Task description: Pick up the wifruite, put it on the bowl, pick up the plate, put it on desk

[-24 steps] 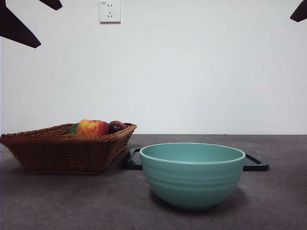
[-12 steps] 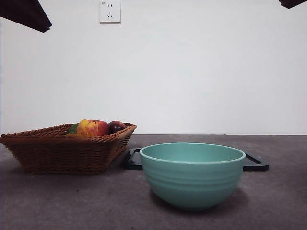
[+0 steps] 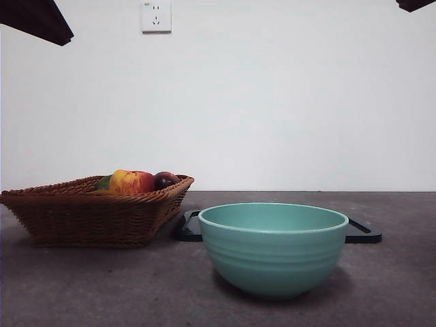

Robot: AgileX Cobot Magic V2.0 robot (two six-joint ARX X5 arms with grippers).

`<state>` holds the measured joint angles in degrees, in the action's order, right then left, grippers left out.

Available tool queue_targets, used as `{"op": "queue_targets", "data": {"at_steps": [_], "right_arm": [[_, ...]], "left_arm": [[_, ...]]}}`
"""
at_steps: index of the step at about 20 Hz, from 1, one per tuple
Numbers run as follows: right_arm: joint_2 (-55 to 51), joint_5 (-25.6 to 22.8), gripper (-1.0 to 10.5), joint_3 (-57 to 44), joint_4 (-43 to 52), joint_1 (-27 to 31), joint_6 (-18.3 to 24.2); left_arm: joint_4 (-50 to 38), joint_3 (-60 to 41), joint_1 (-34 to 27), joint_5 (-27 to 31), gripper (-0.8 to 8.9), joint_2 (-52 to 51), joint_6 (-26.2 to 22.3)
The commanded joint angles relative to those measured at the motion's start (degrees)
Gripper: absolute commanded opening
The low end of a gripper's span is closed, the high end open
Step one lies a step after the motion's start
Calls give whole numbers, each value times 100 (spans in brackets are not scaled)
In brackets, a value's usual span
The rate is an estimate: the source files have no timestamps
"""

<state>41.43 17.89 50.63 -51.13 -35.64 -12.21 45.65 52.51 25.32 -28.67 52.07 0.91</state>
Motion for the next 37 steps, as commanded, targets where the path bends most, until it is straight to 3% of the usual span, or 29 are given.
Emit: {"op": "queue_targets", "data": {"at_steps": [1,3,5,9,13,17,20,26,32,37], "right_arm": [[39,11,6,96,55,-50,66],[39,11,6,96,55,-50,66],[39,11,6,96,57,-50,66],[39,11,6,96,55,-50,66],[39,11,6,96,57,-50,66],[39,11,6,96,57,-50,66],[39,11,6,96,57,-50,66],[39,11,6,96,57,-50,66],[39,11,6,96,57,-50,66],[39,11,6,96,57,-50,66]], "left_arm": [[-68,122,31,-24,7,26,-68],[-74,122,2,-13,7,-105,-90],[-313,120,-136,184,7,-310,-671],[-2103,-50,-953,841,7,-979,-758],[-4065,-962,-1696,1755,7,-1897,-758],[-5073,-2240,-2177,2789,7,-2879,-758],[-5180,-3073,-2402,3088,7,-3506,-758],[-5112,-4391,-2597,3091,7,-4457,-732],[-4907,-4957,-2752,3110,7,-4931,-732],[-4181,-5014,-2852,3130,7,-5193,-737]]}}
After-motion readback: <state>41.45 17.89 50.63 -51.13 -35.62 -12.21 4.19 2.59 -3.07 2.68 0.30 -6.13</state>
